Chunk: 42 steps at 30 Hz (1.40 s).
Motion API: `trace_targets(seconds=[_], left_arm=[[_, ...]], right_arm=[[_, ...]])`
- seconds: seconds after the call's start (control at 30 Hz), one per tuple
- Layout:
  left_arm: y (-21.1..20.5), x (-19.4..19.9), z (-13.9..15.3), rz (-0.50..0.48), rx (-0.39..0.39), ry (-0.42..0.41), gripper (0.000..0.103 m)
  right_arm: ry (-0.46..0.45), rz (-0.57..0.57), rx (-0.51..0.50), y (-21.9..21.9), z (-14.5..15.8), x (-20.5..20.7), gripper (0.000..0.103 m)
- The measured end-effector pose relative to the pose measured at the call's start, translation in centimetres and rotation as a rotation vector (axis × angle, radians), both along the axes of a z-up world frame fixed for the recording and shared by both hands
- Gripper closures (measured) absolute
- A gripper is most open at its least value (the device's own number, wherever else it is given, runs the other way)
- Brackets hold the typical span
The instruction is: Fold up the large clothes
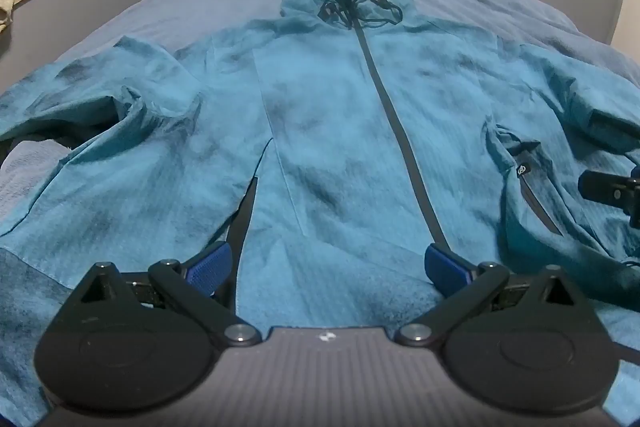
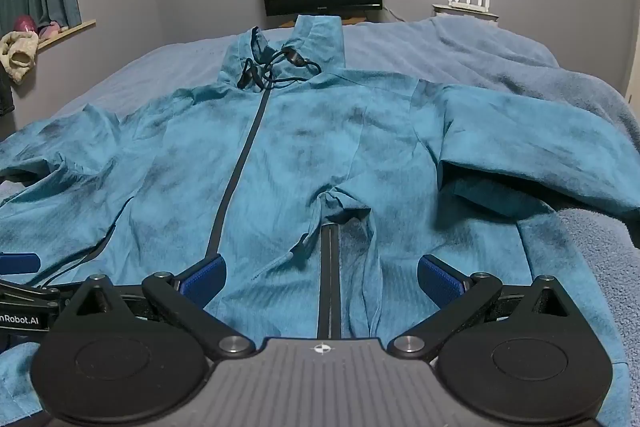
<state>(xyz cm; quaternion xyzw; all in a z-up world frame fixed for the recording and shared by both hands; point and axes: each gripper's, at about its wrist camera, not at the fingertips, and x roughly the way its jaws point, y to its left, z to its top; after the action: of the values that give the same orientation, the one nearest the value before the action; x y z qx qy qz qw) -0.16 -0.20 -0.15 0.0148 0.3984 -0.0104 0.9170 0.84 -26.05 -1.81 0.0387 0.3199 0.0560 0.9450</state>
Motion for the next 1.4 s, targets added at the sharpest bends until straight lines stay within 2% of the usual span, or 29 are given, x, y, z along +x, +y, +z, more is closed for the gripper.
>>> trace_targets(seconds=[1.4], left_arm=[[0.07, 0.16, 0.07, -0.001, -0.004, 0.009, 0.0]], right_arm=[[0.011, 0.0, 0.006, -0.05, -0.39, 0.21, 0.0]])
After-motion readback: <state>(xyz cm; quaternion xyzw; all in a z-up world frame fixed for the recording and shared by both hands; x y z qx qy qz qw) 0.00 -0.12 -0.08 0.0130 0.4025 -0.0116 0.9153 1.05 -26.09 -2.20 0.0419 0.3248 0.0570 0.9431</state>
